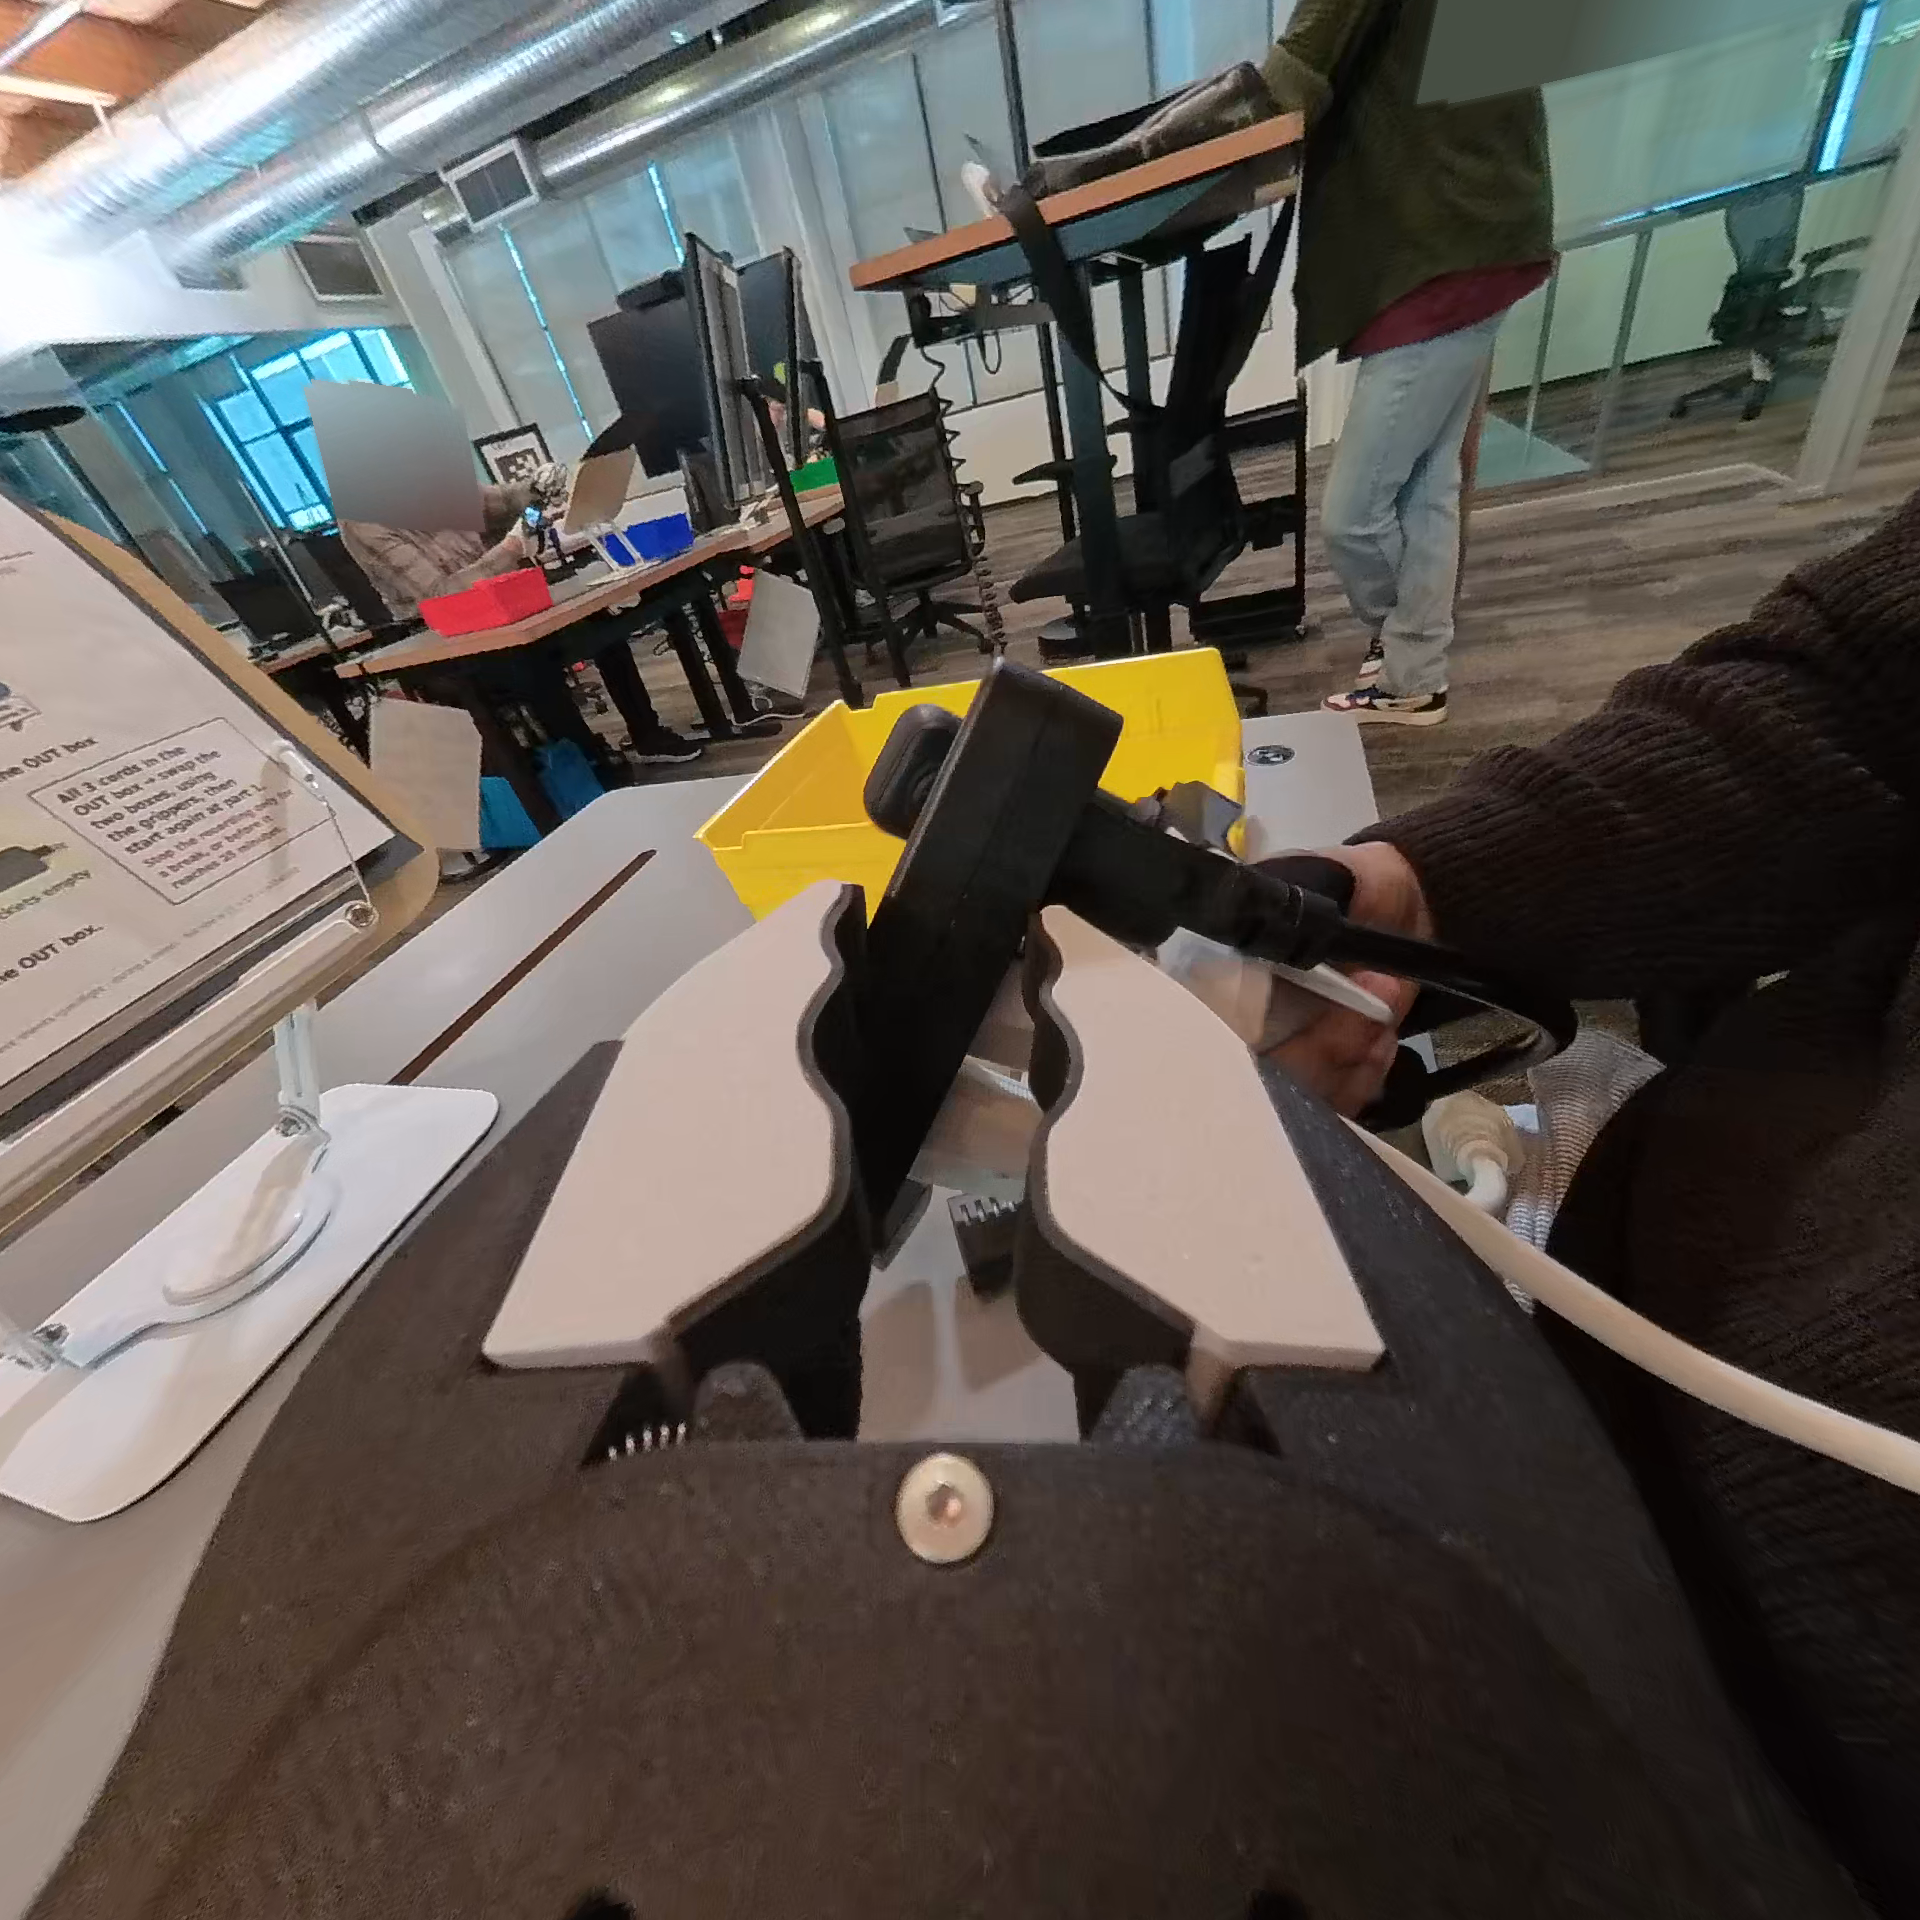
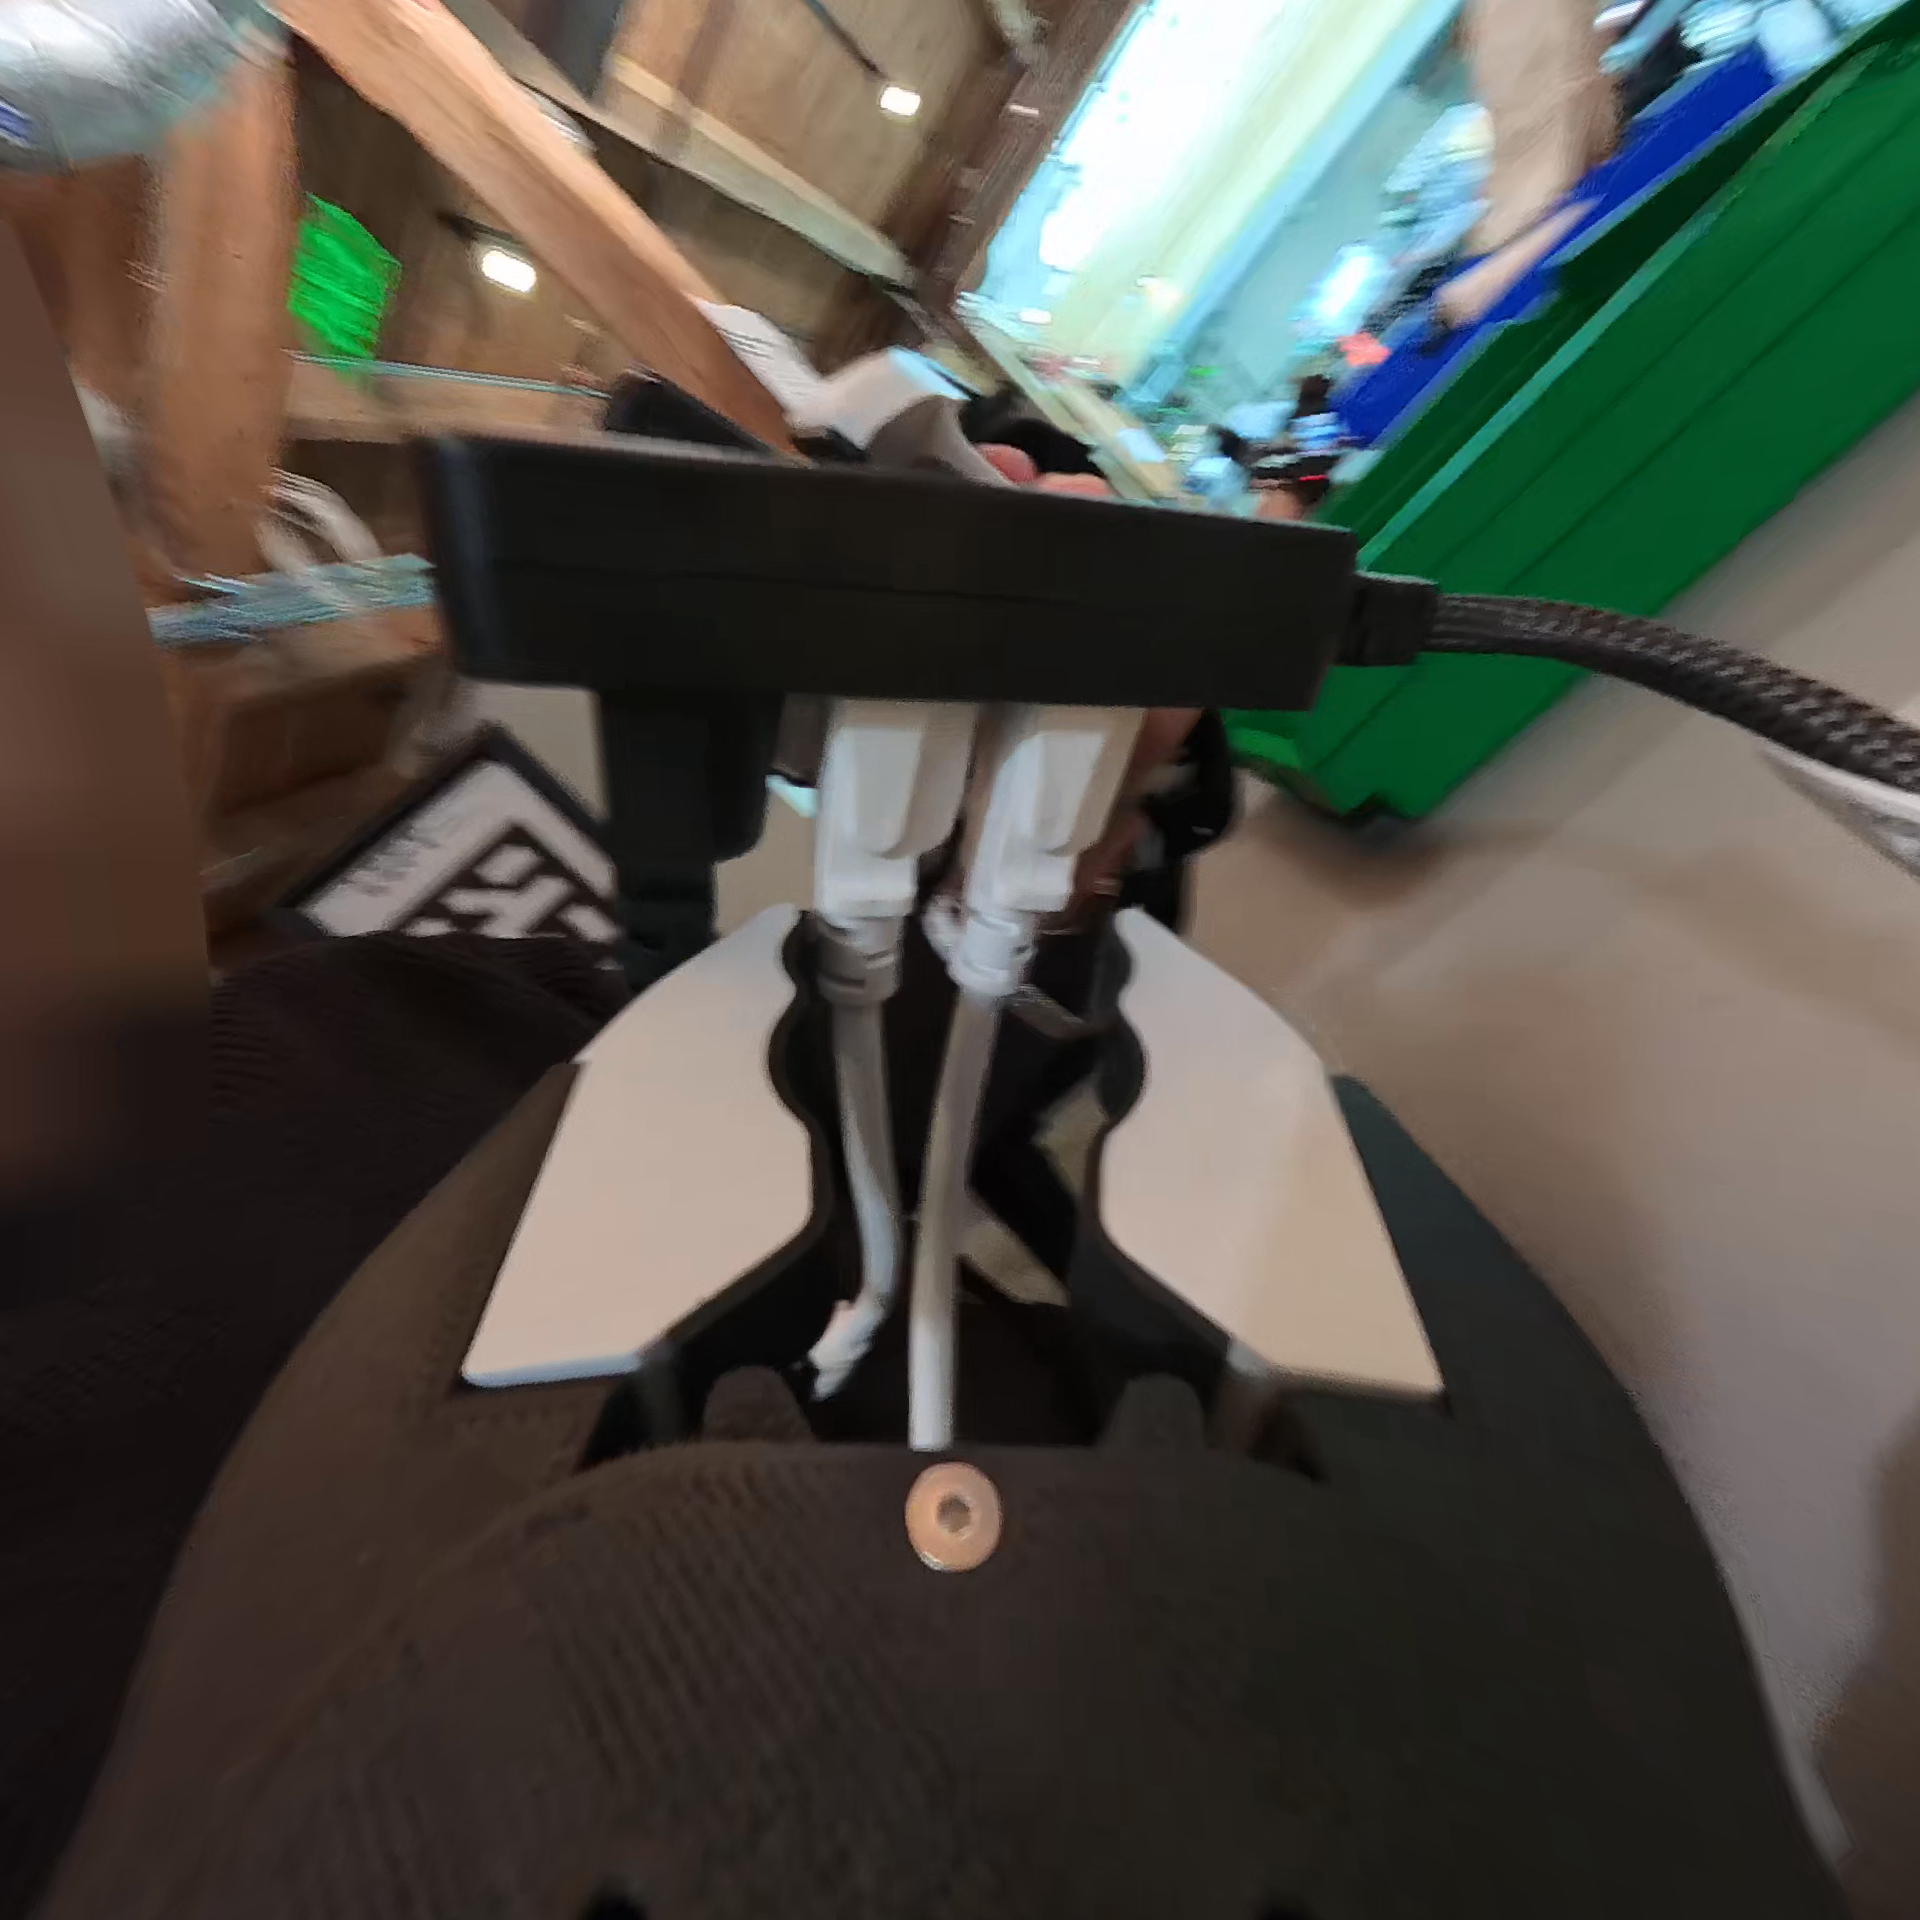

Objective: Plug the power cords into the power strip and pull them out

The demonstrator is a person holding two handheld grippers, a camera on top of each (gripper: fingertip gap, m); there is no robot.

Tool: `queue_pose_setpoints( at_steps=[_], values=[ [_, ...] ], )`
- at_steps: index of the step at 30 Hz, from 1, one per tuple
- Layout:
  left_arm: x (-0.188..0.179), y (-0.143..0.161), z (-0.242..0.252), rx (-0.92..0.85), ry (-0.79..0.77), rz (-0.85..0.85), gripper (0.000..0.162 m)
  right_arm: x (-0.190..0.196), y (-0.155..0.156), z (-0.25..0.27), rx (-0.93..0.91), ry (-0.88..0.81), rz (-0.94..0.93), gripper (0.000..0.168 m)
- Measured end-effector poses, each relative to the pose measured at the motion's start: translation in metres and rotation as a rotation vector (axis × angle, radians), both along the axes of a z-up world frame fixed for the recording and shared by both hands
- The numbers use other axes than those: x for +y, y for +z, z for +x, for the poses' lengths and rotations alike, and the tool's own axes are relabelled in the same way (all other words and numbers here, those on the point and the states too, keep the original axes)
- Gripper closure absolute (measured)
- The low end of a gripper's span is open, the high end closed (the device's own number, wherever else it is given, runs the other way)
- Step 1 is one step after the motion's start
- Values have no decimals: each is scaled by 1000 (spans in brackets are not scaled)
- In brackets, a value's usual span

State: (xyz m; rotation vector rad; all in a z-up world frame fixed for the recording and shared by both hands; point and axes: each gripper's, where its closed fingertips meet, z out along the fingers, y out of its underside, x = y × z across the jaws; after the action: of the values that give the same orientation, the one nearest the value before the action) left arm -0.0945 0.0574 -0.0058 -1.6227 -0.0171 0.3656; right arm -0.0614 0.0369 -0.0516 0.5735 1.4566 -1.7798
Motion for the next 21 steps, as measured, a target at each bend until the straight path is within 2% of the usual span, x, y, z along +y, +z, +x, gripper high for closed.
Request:
queue_pose_setpoints(
  at_steps=[2, 4, 6, 12, 16, 21],
  values=[
    [-2, 3, 1, 3, -7, 17, 132, 9, 8, -7, -80, 10, -89, 123],
    [-6, 5, -1, 8, 1, 23, 133, 22, 20, -19, -146, -24, -185, 120],
    [-9, 8, -3, 15, 21, 31, 133, 32, 26, -29, -135, -87, -206, 118],
    [-20, 13, -21, 83, 201, 11, 133, 35, 32, -32, 159, -284, -56, 120],
    [-22, 7, -32, 200, 368, -115, 134, 23, 24, -28, 278, -331, 60, 117],
    [-9, -3, -28, 300, 449, -239, 135, 14, 8, -34, 401, -442, 225, 116]
  ],
)
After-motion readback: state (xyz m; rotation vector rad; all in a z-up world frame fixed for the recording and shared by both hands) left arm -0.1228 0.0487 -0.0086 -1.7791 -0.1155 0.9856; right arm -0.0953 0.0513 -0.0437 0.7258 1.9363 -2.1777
